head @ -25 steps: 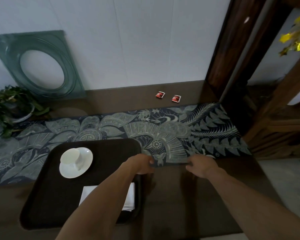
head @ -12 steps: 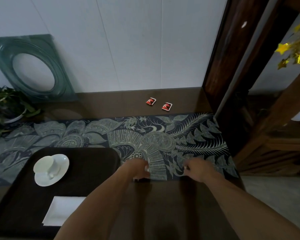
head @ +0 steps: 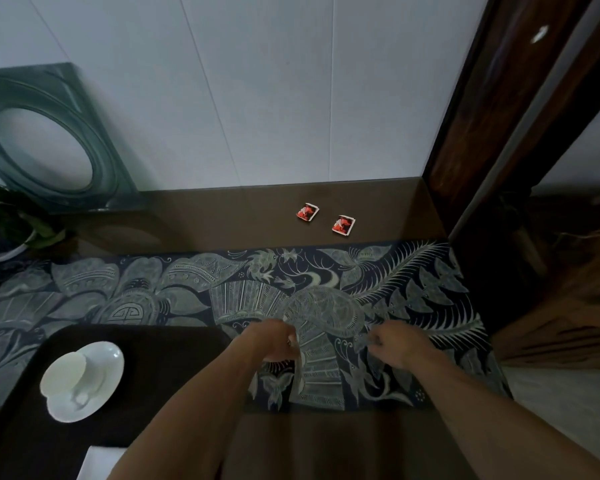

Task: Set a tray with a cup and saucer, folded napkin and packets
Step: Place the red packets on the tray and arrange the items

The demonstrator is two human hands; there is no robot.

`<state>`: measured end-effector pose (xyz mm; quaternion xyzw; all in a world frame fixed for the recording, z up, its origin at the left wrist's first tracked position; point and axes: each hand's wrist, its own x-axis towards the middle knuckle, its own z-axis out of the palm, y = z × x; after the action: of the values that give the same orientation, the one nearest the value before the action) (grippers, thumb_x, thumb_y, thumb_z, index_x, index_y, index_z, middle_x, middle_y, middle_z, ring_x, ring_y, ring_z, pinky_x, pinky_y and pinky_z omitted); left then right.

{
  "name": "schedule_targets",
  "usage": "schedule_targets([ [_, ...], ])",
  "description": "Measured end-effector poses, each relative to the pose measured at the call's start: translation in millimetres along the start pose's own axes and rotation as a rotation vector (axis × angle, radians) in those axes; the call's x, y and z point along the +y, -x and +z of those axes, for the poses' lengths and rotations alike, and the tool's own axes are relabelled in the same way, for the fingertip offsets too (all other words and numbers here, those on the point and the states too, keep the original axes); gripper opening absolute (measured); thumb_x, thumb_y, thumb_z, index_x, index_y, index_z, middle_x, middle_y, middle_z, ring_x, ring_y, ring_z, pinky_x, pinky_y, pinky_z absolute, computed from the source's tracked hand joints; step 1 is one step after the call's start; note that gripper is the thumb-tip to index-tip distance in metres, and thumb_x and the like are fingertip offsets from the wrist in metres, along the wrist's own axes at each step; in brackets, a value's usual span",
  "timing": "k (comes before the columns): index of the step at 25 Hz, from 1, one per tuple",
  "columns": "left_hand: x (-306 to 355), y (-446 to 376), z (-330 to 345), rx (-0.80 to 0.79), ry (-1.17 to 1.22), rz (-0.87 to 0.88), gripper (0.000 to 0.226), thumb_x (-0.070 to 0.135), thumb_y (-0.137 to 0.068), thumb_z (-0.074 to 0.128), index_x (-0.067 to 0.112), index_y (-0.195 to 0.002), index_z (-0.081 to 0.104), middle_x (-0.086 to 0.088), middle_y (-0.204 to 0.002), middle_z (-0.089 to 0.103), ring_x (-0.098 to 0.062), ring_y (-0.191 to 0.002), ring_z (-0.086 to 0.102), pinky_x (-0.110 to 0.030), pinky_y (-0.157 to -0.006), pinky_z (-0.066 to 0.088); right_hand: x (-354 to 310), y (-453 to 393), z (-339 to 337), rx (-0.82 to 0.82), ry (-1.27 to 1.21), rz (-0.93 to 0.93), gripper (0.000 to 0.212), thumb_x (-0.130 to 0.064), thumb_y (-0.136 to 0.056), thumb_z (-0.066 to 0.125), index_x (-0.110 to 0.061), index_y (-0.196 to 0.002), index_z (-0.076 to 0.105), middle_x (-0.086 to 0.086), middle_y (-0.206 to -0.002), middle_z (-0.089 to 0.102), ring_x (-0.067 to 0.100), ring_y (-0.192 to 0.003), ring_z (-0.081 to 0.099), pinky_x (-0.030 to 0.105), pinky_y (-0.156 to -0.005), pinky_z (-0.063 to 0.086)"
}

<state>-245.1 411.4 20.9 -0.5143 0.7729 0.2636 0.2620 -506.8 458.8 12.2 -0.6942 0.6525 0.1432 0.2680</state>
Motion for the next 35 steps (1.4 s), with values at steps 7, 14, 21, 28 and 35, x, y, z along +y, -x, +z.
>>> schedule_targets([
  [7,-40,-89,-55,-0.047,0.079,-0.001,0.047,0.039,-0.087,0.063,0.026,-0.131,0.054,-0.001,-0.136,0.057,-0.023,-0.124,0.052,-0.048,-0.107,0.039,2,-92,-51,-0.004,-0.025,0.020,0.022,-0.038,-0.094,0.048,-0.025,-0.097,0.066,0.002,-0.107,0.065,0.021,-0.099,0.060,0.036,-0.087,0.049],
  [14,-65,-190,-138,-0.017,0.090,-0.006,0.044,0.034,-0.084,0.068,0.025,-0.127,0.058,-0.003,-0.127,0.062,-0.025,-0.112,0.058,-0.045,-0.097,0.049,18,-189,-118,0.100,0.050,0.072,0.027,-0.040,-0.092,0.052,-0.021,-0.104,0.067,0.002,-0.110,0.064,0.024,-0.106,0.060,0.037,-0.088,0.050],
  [21,-70,-277,-222,0.377,-0.099,0.056,0.029,0.036,-0.081,0.065,0.027,-0.109,0.063,0.001,-0.112,0.064,-0.024,-0.107,0.060,-0.036,-0.080,0.050,19,-271,-157,0.217,0.045,0.090,0.044,-0.047,-0.083,0.069,-0.021,-0.118,0.060,0.006,-0.117,0.062,0.025,-0.105,0.058,0.035,-0.081,0.048],
  [28,-64,-319,-223,0.312,-0.225,0.111,0.071,0.036,-0.073,0.080,0.028,-0.136,0.048,-0.005,-0.131,0.044,-0.029,-0.125,0.042,-0.046,-0.087,0.047,12,-303,-148,0.195,0.043,0.141,0.060,-0.046,-0.082,0.071,-0.017,-0.131,0.052,0.010,-0.127,0.050,0.030,-0.115,0.053,0.045,-0.094,0.048],
  [35,-69,-306,-210,0.438,-0.075,0.100,0.051,0.028,-0.078,0.075,0.017,-0.121,0.050,-0.008,-0.120,0.051,-0.031,-0.114,0.052,-0.042,-0.078,0.044,9,-288,-138,0.300,-0.130,0.131,0.042,-0.028,-0.080,0.077,-0.018,-0.116,0.056,0.009,-0.115,0.052,0.031,-0.101,0.060,0.040,-0.083,0.050],
])
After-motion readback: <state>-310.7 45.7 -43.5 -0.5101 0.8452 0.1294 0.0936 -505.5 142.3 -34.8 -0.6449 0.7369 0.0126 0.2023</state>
